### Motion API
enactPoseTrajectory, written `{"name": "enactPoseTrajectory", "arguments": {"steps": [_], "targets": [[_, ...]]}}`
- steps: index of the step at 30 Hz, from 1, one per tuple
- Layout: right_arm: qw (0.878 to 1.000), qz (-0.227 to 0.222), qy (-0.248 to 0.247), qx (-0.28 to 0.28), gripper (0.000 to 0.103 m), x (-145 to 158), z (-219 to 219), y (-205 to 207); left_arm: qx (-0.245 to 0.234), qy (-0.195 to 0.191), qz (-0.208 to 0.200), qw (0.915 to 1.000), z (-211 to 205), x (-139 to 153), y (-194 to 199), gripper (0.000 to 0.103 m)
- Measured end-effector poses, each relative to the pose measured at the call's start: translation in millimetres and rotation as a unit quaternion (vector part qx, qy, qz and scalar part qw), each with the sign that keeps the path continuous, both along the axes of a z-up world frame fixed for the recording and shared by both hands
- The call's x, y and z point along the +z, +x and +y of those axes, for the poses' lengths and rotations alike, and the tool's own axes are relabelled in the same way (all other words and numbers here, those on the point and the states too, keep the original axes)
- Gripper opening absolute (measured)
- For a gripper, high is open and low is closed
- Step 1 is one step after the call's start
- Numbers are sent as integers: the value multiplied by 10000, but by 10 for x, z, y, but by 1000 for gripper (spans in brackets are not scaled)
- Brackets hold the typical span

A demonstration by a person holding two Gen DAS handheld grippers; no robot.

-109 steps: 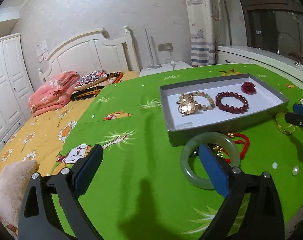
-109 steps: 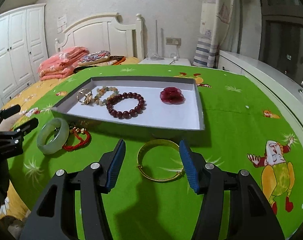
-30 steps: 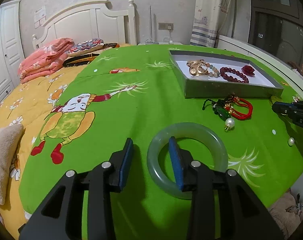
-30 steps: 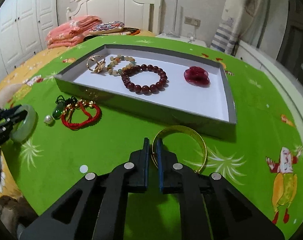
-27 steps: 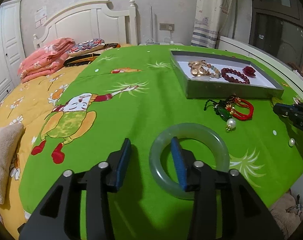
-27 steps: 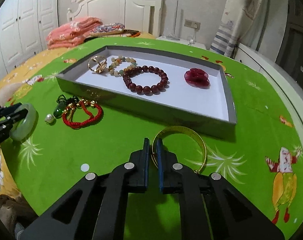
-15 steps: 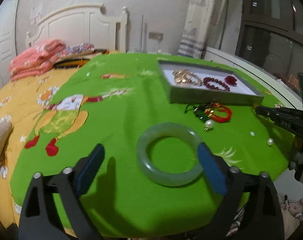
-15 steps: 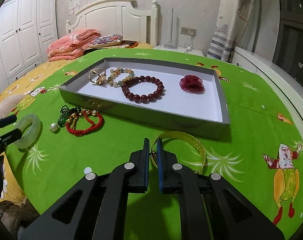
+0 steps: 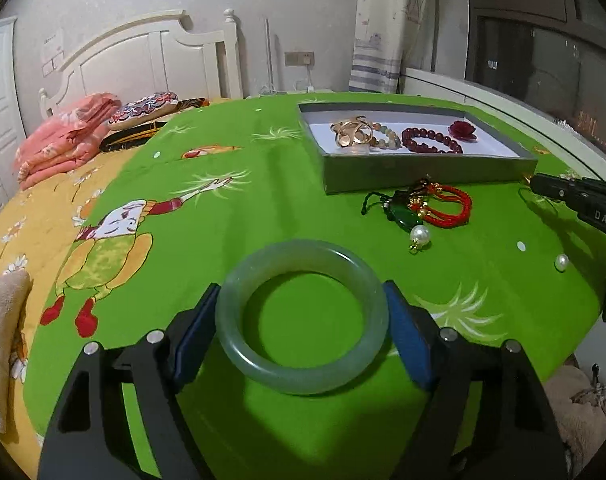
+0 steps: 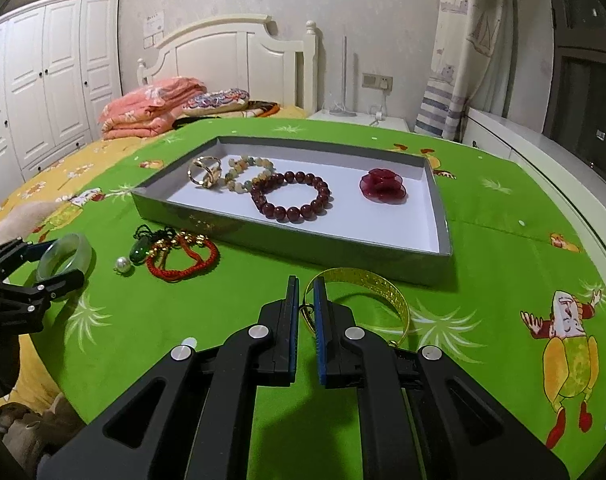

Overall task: Organize jewelry
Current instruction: 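Grasp the gold bangle with the right gripper while the left lifts the jade bangle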

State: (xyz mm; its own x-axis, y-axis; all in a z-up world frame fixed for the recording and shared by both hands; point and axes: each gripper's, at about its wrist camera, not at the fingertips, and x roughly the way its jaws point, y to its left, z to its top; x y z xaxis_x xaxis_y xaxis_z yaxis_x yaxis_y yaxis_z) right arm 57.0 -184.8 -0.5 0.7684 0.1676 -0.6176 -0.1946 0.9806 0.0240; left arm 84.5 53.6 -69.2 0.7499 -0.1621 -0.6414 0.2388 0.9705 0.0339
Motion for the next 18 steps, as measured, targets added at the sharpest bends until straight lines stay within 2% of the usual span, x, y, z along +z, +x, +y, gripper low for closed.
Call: {"name": "enactPoseTrajectory", "arguments": {"steps": [6,18], "targets": [[9999,-116,7,63,8,27,27,-85,37,125,-214,9997,-14,16,-96,77],[9969,-501,-519,307,8,176,248,-409,-245,120,-546,9981,-222,185,-263,77]]}}
